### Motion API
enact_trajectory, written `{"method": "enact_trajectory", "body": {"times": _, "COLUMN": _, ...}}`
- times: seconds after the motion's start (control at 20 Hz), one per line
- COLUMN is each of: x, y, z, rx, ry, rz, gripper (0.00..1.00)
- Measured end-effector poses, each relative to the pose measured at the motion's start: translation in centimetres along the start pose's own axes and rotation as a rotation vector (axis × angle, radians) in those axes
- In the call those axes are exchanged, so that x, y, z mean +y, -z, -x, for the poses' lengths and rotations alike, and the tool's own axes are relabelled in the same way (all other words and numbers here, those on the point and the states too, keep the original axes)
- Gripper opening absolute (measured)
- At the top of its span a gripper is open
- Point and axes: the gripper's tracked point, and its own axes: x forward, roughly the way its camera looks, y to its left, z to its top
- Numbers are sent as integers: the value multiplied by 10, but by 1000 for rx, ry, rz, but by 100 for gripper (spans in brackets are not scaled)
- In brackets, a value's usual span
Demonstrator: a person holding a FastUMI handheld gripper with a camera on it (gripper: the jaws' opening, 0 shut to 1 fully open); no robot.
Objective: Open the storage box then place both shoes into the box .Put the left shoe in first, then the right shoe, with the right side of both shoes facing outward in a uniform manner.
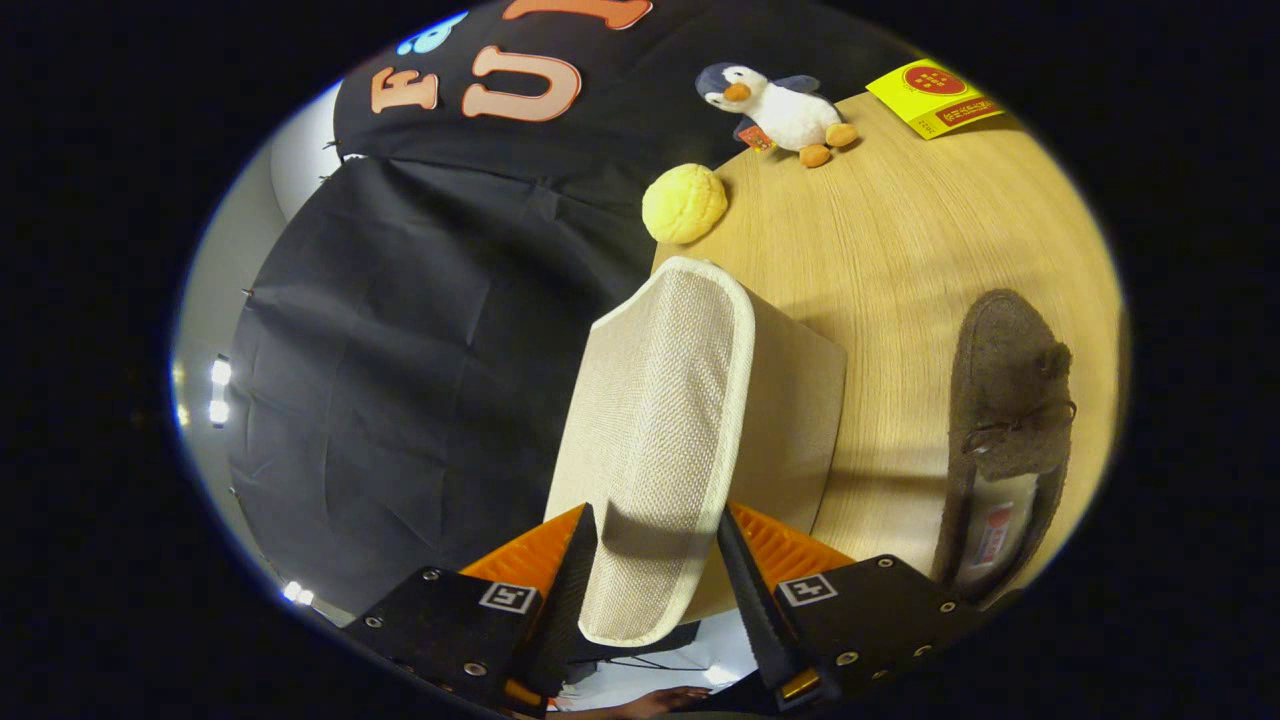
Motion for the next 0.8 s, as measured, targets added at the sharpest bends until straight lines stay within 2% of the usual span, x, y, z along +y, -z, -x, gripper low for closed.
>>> {"method": "enact_trajectory", "body": {"times": 0.1, "x": 19, "y": -6, "z": 8, "rx": -18, "ry": -31, "rz": 17, "gripper": 66}}
{"method": "enact_trajectory", "body": {"times": 0.15, "x": 29, "y": -9, "z": 9, "rx": -23, "ry": -43, "rz": 24, "gripper": 59}}
{"method": "enact_trajectory", "body": {"times": 0.4, "x": 87, "y": -20, "z": 3, "rx": -46, "ry": -114, "rz": 87, "gripper": 43}}
{"method": "enact_trajectory", "body": {"times": 0.65, "x": 153, "y": -34, "z": -9, "rx": -94, "ry": -212, "rz": 67, "gripper": 24}}
{"method": "enact_trajectory", "body": {"times": 0.8, "x": 195, "y": -39, "z": -26, "rx": -105, "ry": -250, "rz": 94, "gripper": 18}}
